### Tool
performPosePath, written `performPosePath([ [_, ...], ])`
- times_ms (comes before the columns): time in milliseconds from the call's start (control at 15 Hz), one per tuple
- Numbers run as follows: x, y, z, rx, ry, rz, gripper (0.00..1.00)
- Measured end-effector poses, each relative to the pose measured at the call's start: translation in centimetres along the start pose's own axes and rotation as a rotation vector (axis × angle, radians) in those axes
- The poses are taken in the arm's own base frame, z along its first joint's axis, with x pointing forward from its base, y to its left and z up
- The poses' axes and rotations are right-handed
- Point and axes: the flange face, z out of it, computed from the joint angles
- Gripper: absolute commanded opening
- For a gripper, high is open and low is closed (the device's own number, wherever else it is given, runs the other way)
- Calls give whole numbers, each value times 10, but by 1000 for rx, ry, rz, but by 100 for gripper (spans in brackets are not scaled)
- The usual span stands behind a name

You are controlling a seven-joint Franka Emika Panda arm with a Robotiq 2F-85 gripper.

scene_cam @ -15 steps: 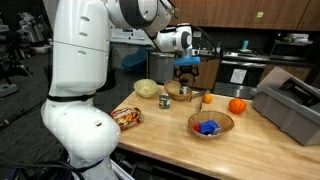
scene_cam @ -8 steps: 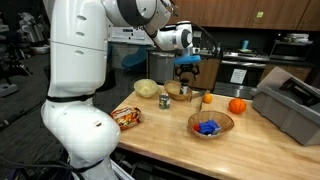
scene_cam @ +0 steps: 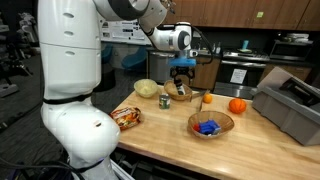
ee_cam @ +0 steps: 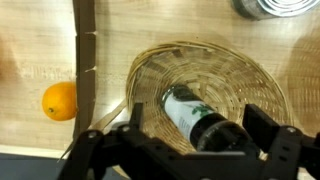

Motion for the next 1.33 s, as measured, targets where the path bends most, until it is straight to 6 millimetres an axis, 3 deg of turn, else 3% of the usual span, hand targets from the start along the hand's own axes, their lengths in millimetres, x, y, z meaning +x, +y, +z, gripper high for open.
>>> performPosePath([
  [333,-28,-13,23,71,-31,56,100],
  [533,-47,-9,40,93,-39,90,100],
  [733,-74,9,59,94,-39,127,100],
  [1067,-129,56,85,81,-26,175,100],
  [1333,-136,60,85,79,-18,176,100],
])
